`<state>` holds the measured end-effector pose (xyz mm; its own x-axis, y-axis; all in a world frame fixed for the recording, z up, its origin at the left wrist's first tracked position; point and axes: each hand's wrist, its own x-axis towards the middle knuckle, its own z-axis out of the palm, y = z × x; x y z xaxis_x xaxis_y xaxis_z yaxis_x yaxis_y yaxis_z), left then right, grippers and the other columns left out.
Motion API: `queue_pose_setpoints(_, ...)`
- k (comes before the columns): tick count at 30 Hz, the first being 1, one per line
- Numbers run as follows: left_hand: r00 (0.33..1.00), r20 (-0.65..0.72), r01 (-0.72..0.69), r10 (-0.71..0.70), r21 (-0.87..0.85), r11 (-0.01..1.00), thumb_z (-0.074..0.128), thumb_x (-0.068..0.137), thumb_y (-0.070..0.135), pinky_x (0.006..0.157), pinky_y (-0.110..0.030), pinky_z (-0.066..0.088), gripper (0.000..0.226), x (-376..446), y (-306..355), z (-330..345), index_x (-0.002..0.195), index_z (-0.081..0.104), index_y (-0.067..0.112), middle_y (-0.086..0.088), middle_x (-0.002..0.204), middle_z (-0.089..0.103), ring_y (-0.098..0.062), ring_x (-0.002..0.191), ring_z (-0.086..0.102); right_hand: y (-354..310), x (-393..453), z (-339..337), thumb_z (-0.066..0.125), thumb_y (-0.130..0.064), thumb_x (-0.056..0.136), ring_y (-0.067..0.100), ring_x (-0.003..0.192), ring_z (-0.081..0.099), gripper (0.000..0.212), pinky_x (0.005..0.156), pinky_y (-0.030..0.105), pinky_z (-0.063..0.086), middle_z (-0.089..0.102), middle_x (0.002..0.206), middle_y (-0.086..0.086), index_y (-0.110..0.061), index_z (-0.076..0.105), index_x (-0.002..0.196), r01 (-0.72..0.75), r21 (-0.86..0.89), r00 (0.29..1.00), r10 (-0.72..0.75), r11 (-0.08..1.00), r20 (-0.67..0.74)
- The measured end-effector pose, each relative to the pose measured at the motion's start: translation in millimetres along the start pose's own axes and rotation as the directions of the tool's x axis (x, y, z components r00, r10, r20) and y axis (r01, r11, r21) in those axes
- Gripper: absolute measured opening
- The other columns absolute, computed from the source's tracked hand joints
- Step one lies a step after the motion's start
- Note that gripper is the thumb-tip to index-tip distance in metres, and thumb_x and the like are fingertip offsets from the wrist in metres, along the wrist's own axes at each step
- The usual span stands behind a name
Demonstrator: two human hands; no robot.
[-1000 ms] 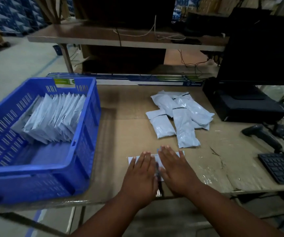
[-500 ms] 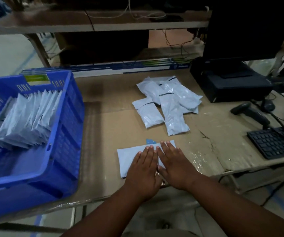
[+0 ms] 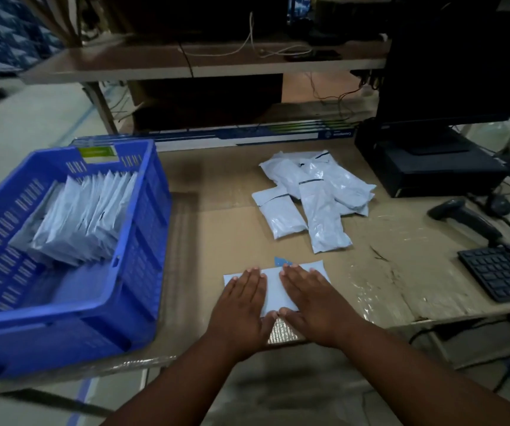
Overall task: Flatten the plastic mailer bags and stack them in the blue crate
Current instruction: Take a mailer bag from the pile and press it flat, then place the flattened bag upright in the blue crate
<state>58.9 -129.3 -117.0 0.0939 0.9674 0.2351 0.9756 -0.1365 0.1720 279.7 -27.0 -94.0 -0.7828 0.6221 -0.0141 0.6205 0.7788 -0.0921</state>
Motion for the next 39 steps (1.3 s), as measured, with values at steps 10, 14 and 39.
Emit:
queue_pose_setpoints(10, 0.98, 0.022, 0.193, -0.196, 0.097, 0.976, 0.032, 0.102, 0.068, 0.125, -0.051, 0.016, 0.085, -33.3, -29.1, -19.6, 0.163, 0.034, 0.008, -0.01, 0.171, 0.027, -0.025, 0.159, 0.024, 39.1, -19.6, -15.0, -0.024, -0.081, 0.083, 0.02, 0.162, -0.006, 0.107, 0.13, 0.048, -0.002, -0.007, 0.177, 0.001, -0.02, -0.005, 0.168, -0.347, 0.002, 0.937, 0.347, 0.938, 0.048)
queue_pose_setpoints(14, 1.0, -0.011, -0.019, 0.02, 0.079, 0.997, 0.04, 0.104, 0.043, 0.126, -0.054, 0.028, 0.068, -4.6, 8.5, -19.3, 0.16, 0.037, 0.004, -0.016, 0.168, 0.034, -0.03, 0.158, 0.027, 1.1, -3.9, -17.1, 0.022, -0.054, 0.106, 0.025, 0.161, 0.016, 0.075, 0.13, 0.051, 0.013, 0.015, 0.174, 0.008, -0.01, 0.02, 0.167, -0.114, 0.034, 0.989, 0.117, 0.993, -0.088)
queue_pose_setpoints(39, 0.727, 0.541, 0.25, -0.423, 0.365, 0.897, 0.084, 0.072, 0.051, 0.107, -0.056, 0.039, 0.075, 94.1, -12.3, -96.8, 0.137, 0.054, 0.029, -0.005, 0.132, 0.053, -0.034, 0.128, 0.045, 55.2, 64.2, -89.2, 0.068, -0.08, 0.066, 0.022, 0.121, 0.046, 0.081, 0.096, 0.042, 0.05, 0.047, 0.123, -0.001, -0.031, 0.057, 0.129, -0.128, 0.002, 0.933, 0.12, 0.992, 0.339)
